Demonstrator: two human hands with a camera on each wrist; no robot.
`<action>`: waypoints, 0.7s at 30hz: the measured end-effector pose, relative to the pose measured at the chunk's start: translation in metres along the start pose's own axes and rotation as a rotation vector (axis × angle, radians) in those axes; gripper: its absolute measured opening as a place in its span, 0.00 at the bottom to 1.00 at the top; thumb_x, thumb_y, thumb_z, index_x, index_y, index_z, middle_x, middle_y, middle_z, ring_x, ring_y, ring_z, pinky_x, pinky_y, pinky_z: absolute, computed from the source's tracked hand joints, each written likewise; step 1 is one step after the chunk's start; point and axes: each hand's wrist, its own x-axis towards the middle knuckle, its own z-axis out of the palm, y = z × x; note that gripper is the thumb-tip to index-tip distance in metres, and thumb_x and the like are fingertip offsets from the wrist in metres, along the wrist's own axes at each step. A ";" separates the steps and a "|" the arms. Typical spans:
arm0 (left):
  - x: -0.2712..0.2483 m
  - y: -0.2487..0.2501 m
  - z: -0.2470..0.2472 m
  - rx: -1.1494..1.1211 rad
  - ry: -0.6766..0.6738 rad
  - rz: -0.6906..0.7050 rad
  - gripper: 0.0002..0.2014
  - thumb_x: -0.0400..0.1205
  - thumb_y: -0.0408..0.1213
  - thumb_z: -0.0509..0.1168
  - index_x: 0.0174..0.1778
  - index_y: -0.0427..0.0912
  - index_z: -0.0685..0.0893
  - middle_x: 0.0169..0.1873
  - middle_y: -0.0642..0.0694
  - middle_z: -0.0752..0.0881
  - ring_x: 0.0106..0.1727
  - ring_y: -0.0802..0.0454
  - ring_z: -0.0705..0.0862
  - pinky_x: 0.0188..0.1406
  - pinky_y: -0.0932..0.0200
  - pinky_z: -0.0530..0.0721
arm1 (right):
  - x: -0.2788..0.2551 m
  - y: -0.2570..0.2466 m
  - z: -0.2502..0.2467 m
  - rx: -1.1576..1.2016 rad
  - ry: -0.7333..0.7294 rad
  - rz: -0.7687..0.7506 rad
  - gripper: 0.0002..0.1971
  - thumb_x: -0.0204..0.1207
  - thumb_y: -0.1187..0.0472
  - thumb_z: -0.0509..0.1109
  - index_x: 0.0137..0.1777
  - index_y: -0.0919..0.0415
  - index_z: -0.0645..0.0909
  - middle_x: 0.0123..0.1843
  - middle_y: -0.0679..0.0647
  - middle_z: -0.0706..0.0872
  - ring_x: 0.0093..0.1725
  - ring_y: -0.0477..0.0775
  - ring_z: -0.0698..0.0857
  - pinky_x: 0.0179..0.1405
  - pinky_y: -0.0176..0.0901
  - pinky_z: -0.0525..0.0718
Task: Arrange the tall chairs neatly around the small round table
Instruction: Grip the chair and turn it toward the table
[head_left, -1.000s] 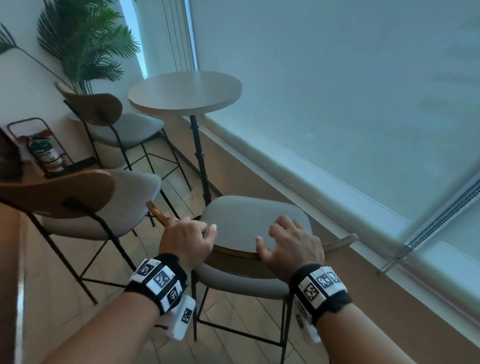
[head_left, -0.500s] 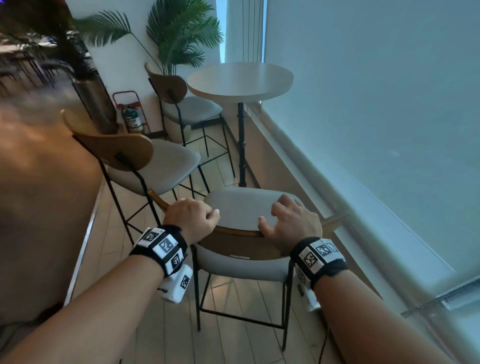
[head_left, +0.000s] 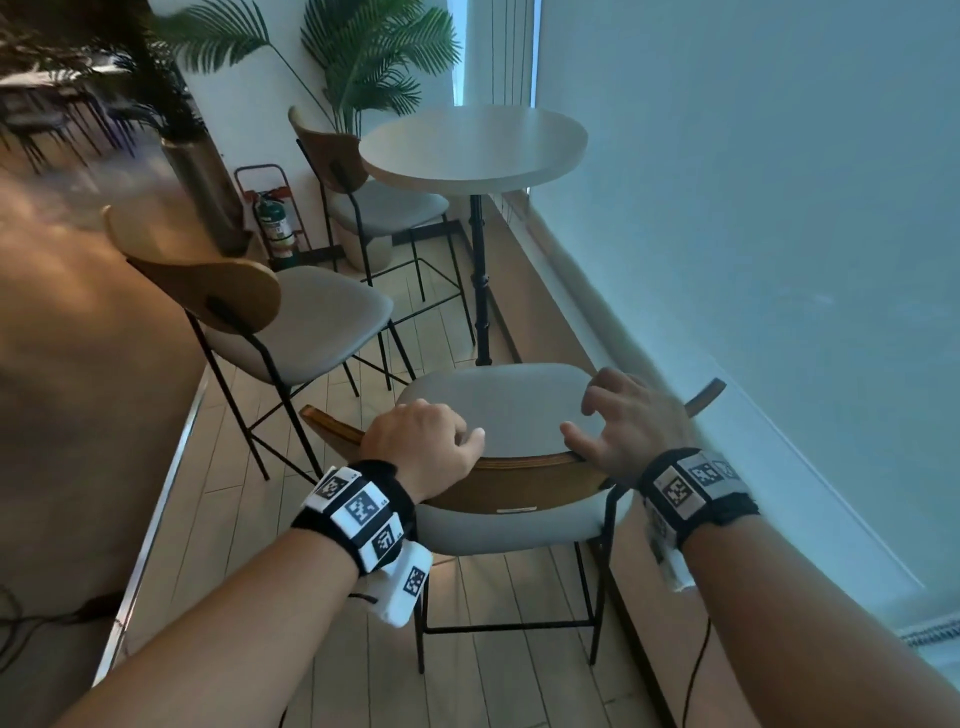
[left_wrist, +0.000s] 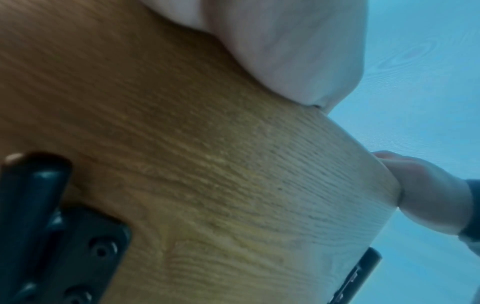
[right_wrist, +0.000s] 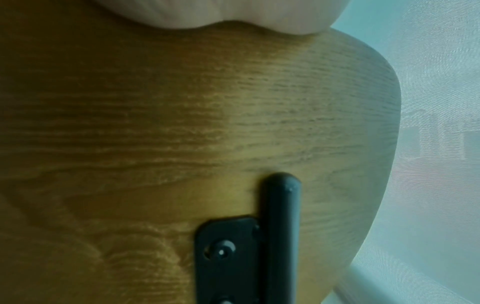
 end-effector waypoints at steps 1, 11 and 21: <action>0.002 0.005 0.002 0.005 0.012 -0.011 0.27 0.81 0.53 0.61 0.17 0.44 0.72 0.16 0.50 0.73 0.21 0.52 0.74 0.22 0.62 0.64 | 0.004 0.006 0.001 0.007 0.011 -0.004 0.27 0.75 0.28 0.51 0.49 0.48 0.82 0.59 0.43 0.80 0.54 0.48 0.80 0.40 0.49 0.84; 0.028 0.029 0.015 0.012 0.070 -0.151 0.26 0.82 0.52 0.59 0.19 0.42 0.76 0.16 0.49 0.73 0.20 0.52 0.73 0.22 0.61 0.65 | 0.022 0.018 0.009 0.132 0.092 0.083 0.18 0.79 0.41 0.58 0.47 0.50 0.84 0.57 0.45 0.82 0.47 0.50 0.78 0.65 0.52 0.72; 0.046 0.035 0.021 0.014 0.067 -0.170 0.26 0.82 0.53 0.58 0.22 0.41 0.79 0.19 0.46 0.78 0.24 0.47 0.79 0.24 0.58 0.74 | 0.047 0.034 0.018 0.110 0.073 0.047 0.19 0.76 0.39 0.53 0.42 0.46 0.83 0.57 0.41 0.83 0.48 0.49 0.82 0.61 0.50 0.72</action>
